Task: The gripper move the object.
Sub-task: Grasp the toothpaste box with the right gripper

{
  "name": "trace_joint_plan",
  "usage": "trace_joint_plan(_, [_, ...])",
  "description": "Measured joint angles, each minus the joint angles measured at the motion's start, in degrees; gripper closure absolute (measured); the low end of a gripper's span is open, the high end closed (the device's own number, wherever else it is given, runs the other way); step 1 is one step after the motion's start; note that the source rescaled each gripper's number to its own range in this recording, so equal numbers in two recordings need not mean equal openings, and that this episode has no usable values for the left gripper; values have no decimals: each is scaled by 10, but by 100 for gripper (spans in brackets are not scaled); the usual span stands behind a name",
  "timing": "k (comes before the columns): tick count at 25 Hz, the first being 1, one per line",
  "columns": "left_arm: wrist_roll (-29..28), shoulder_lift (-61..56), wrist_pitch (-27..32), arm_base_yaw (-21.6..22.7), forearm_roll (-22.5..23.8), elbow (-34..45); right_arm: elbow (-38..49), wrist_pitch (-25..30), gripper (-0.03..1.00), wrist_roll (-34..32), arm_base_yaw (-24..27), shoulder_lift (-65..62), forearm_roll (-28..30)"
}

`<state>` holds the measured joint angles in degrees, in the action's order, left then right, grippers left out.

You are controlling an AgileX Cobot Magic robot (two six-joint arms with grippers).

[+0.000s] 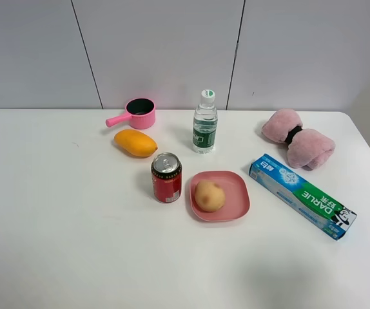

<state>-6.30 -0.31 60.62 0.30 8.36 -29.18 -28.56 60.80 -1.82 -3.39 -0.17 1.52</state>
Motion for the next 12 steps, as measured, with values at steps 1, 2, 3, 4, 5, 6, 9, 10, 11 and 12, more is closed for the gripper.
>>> trace_joint_plan(1, [0, 0, 0, 0, 0, 0, 0, 0, 15, 0, 0, 0, 0])
trace_joint_plan(2, [0, 0, 0, 0, 0, 0, 0, 0, 15, 0, 0, 0, 0])
trace_joint_plan(3, [0, 0, 0, 0, 0, 0, 0, 0, 15, 0, 0, 0, 0])
trace_joint_plan(4, [0, 0, 0, 0, 0, 0, 0, 0, 15, 0, 0, 0, 0])
trace_joint_plan(5, [0, 0, 0, 0, 0, 0, 0, 0, 15, 0, 0, 0, 0])
trace_joint_plan(6, [0, 0, 0, 0, 0, 0, 0, 0, 15, 0, 0, 0, 1])
trace_joint_plan(9, [0, 0, 0, 0, 0, 0, 0, 0, 15, 0, 0, 0, 3])
trace_joint_plan(10, [0, 0, 0, 0, 0, 0, 0, 0, 15, -1, 0, 0, 3])
trace_joint_plan(11, [0, 0, 0, 0, 0, 0, 0, 0, 15, -1, 0, 0, 4])
trace_joint_plan(12, [0, 0, 0, 0, 0, 0, 0, -1, 15, -1, 0, 0, 4])
